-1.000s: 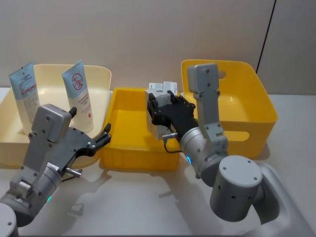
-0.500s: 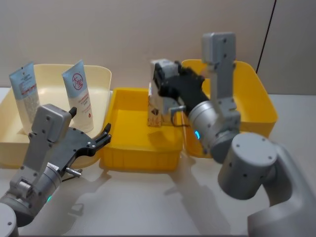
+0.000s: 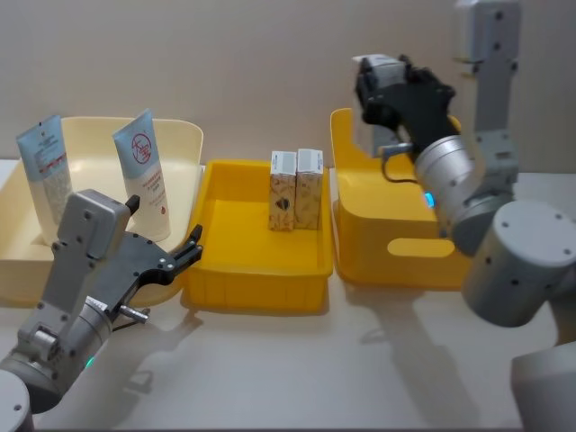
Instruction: Bimanual collaborative sorting of washing and personal care products
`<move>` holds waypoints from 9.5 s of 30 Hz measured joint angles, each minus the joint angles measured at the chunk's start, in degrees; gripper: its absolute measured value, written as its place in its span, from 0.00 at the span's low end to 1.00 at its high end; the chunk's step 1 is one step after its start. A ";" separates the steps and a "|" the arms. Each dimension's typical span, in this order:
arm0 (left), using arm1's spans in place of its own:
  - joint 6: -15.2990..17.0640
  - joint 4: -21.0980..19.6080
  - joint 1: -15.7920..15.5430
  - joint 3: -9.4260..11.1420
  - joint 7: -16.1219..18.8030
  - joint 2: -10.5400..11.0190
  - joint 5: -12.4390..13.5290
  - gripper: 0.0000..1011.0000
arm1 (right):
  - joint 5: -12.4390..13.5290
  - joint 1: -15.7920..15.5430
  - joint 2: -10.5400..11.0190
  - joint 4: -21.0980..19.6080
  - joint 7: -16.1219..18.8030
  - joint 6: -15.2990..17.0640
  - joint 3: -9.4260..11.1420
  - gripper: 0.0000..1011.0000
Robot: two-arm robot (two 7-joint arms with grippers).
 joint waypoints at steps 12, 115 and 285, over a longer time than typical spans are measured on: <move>0.00 0.00 0.00 0.00 0.00 0.00 0.00 0.99 | -2.15 0.73 2.97 0.69 -0.75 2.75 3.78 0.47; 6.19 11.34 -9.38 -6.82 -8.42 -3.01 -8.80 0.99 | -5.60 10.34 -0.99 18.71 -2.14 -0.14 2.62 0.99; 3.15 41.45 -32.33 -6.38 -24.85 -10.44 -6.59 0.29 | -5.60 10.34 -0.99 18.71 -2.14 -0.14 2.62 0.99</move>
